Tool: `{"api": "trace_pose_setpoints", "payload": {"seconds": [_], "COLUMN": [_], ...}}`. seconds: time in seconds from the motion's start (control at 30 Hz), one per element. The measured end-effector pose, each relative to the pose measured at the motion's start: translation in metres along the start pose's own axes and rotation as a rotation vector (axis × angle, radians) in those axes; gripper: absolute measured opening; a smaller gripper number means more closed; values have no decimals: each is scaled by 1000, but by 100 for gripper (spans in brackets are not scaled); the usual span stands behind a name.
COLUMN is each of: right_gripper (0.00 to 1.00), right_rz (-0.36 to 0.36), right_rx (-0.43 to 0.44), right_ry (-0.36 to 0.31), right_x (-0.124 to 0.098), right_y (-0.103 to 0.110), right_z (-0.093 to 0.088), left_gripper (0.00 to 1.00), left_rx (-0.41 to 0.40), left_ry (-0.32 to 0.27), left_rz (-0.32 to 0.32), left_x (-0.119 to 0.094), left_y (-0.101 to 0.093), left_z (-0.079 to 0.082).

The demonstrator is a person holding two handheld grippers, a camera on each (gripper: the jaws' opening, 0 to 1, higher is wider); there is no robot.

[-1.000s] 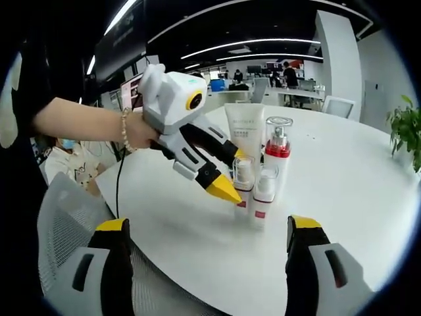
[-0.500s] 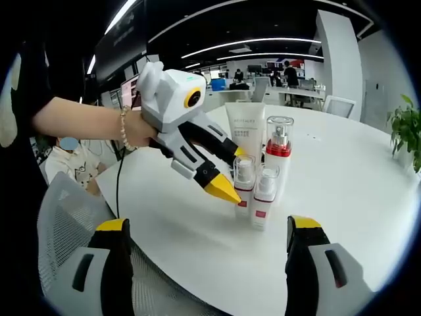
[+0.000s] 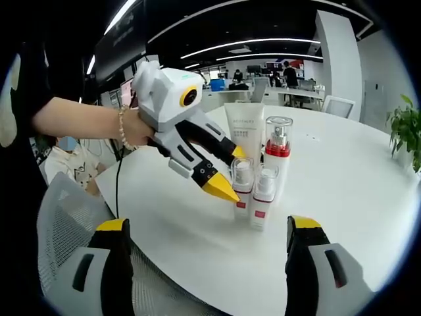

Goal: Arrange the skincare products in the storage area until every visible bottle or jar stands upright without overlapping.

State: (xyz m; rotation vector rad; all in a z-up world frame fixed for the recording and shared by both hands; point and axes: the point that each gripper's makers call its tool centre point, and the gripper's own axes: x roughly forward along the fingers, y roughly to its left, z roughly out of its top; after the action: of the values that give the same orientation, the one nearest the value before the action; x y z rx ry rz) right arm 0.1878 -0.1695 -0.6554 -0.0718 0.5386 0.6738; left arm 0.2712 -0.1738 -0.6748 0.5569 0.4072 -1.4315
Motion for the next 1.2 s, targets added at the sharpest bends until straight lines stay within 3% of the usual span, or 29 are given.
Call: {"api": "trace_pose_setpoints", "payload": {"seconds": [0.67, 1.2], "right_gripper": [97, 97], "right_rz": [4, 5], "right_rx": [4, 9], "right_ry": [1, 7], "right_x": [1, 2], "right_y": [-1, -1], "right_z": [-1, -3], "left_gripper": [28, 29], "left_rx": [14, 39], "left_ry": [-14, 76], "left_rz": [35, 8], "left_x": [-7, 4], "left_y": [7, 0], "left_z": [8, -21]}}
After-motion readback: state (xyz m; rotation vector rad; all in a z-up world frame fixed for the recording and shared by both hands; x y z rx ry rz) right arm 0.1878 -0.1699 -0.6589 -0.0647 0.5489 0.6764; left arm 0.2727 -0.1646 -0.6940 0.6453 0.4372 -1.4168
